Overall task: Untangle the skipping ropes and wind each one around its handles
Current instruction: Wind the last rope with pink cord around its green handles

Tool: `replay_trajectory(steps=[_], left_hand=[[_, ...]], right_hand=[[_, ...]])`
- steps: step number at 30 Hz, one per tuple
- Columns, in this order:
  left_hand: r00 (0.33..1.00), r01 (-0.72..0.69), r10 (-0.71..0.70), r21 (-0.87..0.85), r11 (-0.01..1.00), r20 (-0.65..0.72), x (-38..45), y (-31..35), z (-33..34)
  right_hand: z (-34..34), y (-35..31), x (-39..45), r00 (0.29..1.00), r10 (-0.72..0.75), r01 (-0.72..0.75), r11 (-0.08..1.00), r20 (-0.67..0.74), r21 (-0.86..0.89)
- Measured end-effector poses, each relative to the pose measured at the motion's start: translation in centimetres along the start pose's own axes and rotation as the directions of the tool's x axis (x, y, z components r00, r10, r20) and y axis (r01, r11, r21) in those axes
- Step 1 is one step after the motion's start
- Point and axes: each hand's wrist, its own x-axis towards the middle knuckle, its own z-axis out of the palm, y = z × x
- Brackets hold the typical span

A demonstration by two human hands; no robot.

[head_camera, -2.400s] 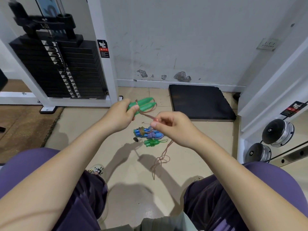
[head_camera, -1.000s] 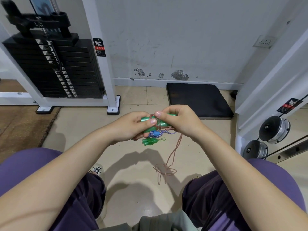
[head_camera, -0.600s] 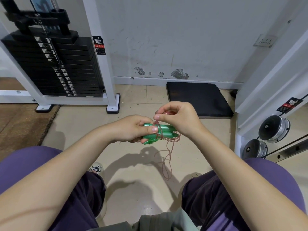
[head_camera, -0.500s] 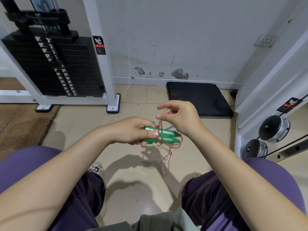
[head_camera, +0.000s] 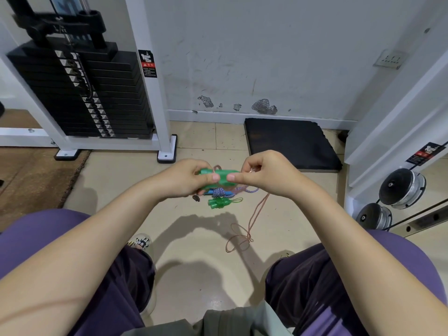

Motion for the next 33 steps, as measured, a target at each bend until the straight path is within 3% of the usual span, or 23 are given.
replay_trajectory(steps=[1, 3, 5, 10, 13, 16, 19, 23, 26, 29, 33], left_hand=[[0.993, 0.012, -0.013, -0.008, 1.000, -0.115, 0.5, -0.3, -0.1], [0.953, 0.012, -0.068, -0.189, 0.982, -0.294, 1.1, -0.8, -0.3], [0.924, -0.049, -0.108, -0.393, 0.918, -0.368, 1.3, -0.7, -0.6], [0.953, -0.184, 0.003, -0.572, 0.799, -0.302, 1.0, 0.1, -0.1], [0.953, -0.209, 0.033, -0.575, 0.791, -0.300, 1.1, 0.3, 0.1], [0.952, -0.208, 0.027, -0.576, 0.791, -0.306, 1.1, 0.4, 0.2], [0.962, -0.197, 0.052, -0.549, 0.813, -0.268, 0.9, 0.8, 0.1], [0.961, -0.224, 0.112, -0.473, 0.852, -0.253, 0.2, 1.4, 0.4], [0.940, -0.181, 0.102, -0.221, 0.958, -0.325, -0.1, 1.5, 0.0], [0.913, -0.096, 0.091, 0.007, 0.995, -0.398, 0.1, 1.2, -1.3], [0.919, -0.034, 0.046, 0.037, 0.999, -0.391, 0.3, 0.9, -2.1]], right_hand=[[0.0, 0.1, 0.0, 1.000, -0.007, 0.006, 0.999, -0.010, -0.034], [0.0, 0.2, -0.1, 1.000, -0.007, 0.007, 0.999, 0.008, -0.051], [0.3, 0.3, -0.2, 0.998, 0.006, -0.004, 1.000, 0.063, -0.021], [1.5, 0.2, -0.5, 0.974, 0.042, -0.099, 0.963, 0.224, 0.250], [2.0, -0.3, -0.6, 0.986, 0.023, -0.077, 0.942, 0.165, 0.327], [2.1, -0.9, -0.7, 0.996, -0.016, -0.010, 0.960, 0.092, 0.280], [2.7, -0.9, -0.6, 0.996, 0.032, -0.054, 0.962, 0.087, 0.269], [3.7, -1.2, -0.5, 0.983, 0.030, -0.041, 0.998, 0.183, 0.053], [4.0, -2.3, -0.9, 0.978, -0.045, 0.046, 0.999, 0.205, 0.002], [3.3, -2.4, -0.8, 0.992, -0.063, 0.065, 0.998, 0.107, -0.016], [1.6, -1.8, -0.6, 0.999, -0.039, 0.039, 0.997, 0.011, -0.065]])
